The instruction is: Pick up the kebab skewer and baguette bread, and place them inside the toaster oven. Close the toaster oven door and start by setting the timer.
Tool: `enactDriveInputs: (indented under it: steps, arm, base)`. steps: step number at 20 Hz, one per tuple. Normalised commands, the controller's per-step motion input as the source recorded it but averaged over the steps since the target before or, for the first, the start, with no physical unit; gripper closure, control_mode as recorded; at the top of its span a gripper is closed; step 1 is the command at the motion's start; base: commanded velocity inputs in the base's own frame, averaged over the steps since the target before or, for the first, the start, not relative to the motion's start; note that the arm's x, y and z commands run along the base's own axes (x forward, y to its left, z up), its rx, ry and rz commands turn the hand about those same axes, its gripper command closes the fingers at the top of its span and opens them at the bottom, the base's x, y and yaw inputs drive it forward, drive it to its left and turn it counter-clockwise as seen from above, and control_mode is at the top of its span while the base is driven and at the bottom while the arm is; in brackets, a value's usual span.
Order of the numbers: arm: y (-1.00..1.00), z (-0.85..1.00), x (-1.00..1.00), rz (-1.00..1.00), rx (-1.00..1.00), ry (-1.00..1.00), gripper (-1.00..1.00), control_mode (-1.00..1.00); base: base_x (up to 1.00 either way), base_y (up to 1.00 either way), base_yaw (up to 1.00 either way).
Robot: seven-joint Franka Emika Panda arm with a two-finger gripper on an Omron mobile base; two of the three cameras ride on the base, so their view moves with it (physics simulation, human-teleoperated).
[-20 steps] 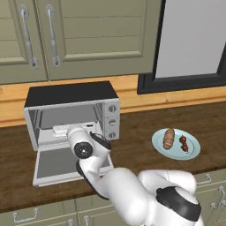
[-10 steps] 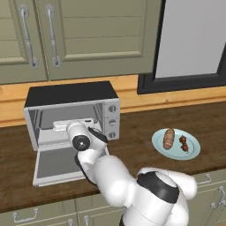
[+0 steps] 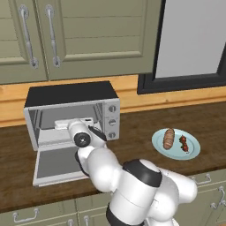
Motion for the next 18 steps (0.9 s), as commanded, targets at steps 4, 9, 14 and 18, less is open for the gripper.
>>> enactDriveInputs:
  steps: [4,9,14,18]
  arm:
    - [0.04,-0.24,0.02,0.00,0.01,0.06,-1.00,-1.00]
    - [0.04,-0.04,0.10,0.00,0.02,0.03,-1.00,-1.00]
    - [0.01,-0.01,0.19,0.00,0.00,0.00,-1.00,-1.00]
    - [0.01,-0.11,0.19,0.00,0.00,0.00,-1.00,-1.00]
  base:
    - [0.00,0.00,0.00]
    - [0.00,0.00,0.00]
    - [0.00,0.00,0.00]
    - [0.00,0.00,0.00]
